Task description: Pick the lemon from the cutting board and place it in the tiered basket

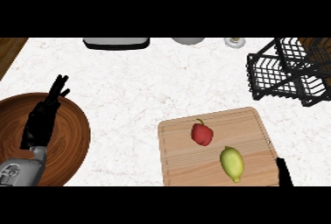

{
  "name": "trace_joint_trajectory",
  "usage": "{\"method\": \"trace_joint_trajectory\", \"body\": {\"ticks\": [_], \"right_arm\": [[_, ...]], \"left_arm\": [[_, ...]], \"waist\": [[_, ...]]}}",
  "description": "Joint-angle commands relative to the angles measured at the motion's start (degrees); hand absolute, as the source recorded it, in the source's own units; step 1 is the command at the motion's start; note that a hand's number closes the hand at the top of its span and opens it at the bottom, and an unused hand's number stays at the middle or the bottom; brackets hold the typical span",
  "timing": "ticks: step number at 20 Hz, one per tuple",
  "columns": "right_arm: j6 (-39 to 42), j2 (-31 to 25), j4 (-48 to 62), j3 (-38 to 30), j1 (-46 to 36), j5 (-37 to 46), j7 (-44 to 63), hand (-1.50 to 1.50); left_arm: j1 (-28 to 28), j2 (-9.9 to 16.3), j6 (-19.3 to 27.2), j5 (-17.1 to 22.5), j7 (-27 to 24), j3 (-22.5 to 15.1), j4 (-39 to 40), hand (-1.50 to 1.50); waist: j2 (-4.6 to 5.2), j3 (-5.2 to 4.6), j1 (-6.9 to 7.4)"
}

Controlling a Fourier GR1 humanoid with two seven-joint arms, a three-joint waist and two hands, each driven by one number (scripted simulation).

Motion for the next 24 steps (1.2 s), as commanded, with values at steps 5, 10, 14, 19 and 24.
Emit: {"method": "trace_joint_trajectory", "body": {"ticks": [5,10,14,19,24], "right_arm": [[0.1,-1.1,-0.4,-0.4,-1.4,3.8,3.9,-1.5],[-2.4,4.3,7.1,4.4,-5.2,10.2,7.1,-1.5],[-0.5,2.3,3.7,3.3,-5.4,7.6,9.5,-1.5],[-0.9,2.1,9.5,-1.6,-11.5,3.2,8.3,-1.5],[-0.1,-0.7,9.1,-1.6,-9.9,0.4,6.8,-1.5]], "left_arm": [[1.2,-3.7,0.3,-4.1,-0.2,0.8,-0.4,0.0],[-0.6,-3.1,-1.9,-4.5,0.7,2.8,0.3,0.0],[0.9,-5.2,-2.8,-5.4,-0.8,3.2,0.8,0.0],[0.6,-4.9,-3.9,-6.7,6.0,4.1,-6.2,0.0],[2.6,-5.2,-6.4,-6.1,2.6,6.6,-5.2,0.0]], "waist": [[-0.03,0.03,-0.05],[0.03,0.02,-0.02],[0.01,0.02,-0.06],[-0.02,0.04,0.15],[-0.03,0.04,0.12]]}}
